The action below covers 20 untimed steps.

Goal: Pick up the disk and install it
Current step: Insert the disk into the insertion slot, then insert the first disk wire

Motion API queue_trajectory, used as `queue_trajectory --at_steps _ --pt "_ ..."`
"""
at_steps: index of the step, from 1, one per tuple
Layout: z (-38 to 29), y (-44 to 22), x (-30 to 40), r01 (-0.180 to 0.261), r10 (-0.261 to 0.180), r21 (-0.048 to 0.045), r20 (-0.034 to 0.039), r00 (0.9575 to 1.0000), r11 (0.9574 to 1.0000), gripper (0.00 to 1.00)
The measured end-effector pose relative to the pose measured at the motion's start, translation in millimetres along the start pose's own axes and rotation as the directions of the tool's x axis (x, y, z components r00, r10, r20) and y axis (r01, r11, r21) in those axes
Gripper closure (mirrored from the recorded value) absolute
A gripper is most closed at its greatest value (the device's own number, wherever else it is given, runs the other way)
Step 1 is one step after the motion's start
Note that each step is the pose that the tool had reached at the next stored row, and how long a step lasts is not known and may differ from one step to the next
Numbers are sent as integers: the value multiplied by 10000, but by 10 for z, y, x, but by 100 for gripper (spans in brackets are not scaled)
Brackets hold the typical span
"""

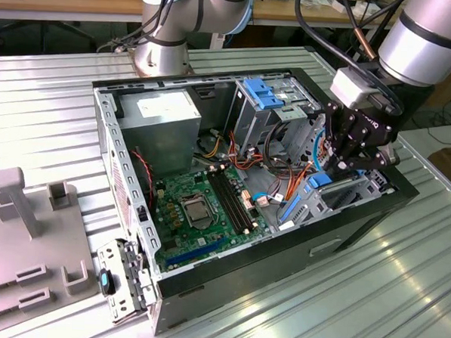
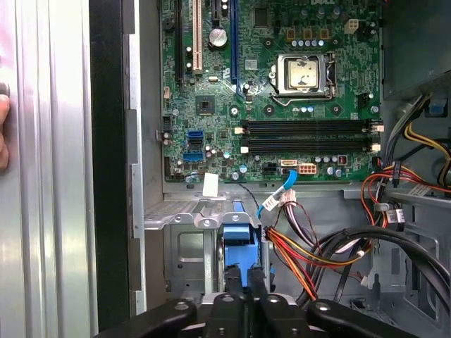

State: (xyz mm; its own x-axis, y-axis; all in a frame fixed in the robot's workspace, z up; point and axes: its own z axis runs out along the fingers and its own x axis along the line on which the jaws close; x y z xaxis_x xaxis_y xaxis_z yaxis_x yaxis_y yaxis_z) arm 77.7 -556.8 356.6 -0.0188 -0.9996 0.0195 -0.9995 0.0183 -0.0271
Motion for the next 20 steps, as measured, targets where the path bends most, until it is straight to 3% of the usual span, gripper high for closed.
queue_trajectory --at_steps 1,3,20 --pt "0 0 0 0 0 0 1 10000 10000 88" --pt "1 0 0 0 0 0 0 10000 10000 89" --pt "7 -17 0 0 0 0 4 10000 10000 89"
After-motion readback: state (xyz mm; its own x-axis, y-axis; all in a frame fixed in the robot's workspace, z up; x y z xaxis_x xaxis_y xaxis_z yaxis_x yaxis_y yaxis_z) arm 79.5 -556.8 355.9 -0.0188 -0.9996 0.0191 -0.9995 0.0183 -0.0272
